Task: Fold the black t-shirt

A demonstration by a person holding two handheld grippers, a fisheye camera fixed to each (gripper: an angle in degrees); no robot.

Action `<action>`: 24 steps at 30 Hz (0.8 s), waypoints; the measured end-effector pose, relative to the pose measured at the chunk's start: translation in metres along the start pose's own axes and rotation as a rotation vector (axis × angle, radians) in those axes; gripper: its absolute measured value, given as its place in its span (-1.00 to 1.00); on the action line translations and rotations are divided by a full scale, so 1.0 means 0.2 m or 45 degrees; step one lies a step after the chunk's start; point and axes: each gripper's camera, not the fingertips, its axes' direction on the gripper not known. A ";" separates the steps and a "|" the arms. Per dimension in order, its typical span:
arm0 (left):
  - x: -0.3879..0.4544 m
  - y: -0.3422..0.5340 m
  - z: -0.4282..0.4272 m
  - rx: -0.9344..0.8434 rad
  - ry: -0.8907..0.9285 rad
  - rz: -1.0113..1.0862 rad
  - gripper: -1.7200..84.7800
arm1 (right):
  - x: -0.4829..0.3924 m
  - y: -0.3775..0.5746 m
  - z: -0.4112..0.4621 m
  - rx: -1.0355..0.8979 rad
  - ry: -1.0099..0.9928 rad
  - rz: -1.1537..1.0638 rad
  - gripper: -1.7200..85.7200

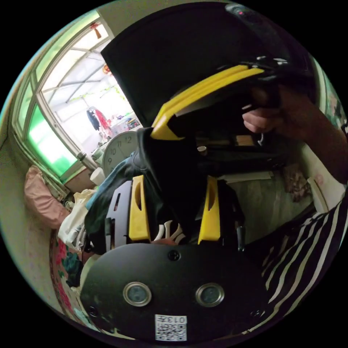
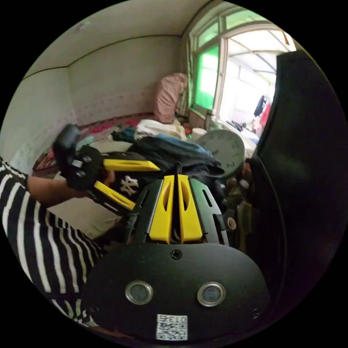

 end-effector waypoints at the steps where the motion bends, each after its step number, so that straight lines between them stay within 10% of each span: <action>1: -0.02 0.01 -0.01 0.005 -0.037 -0.049 -0.54 | -0.03 -0.03 -0.01 0.021 0.000 -0.043 -0.93; 6: -0.20 0.18 -0.18 0.087 -0.187 -0.308 -0.95 | -0.31 -0.18 -0.07 0.179 -0.120 -0.311 -0.92; 13: -0.80 1.05 -0.62 0.418 -0.049 -1.164 -0.97 | -0.13 -0.20 0.00 0.211 0.151 -0.202 -0.74; 24: -0.70 1.93 -0.78 0.435 -0.229 -1.623 -0.97 | -0.06 -0.20 0.57 -0.221 -0.026 -0.399 -0.84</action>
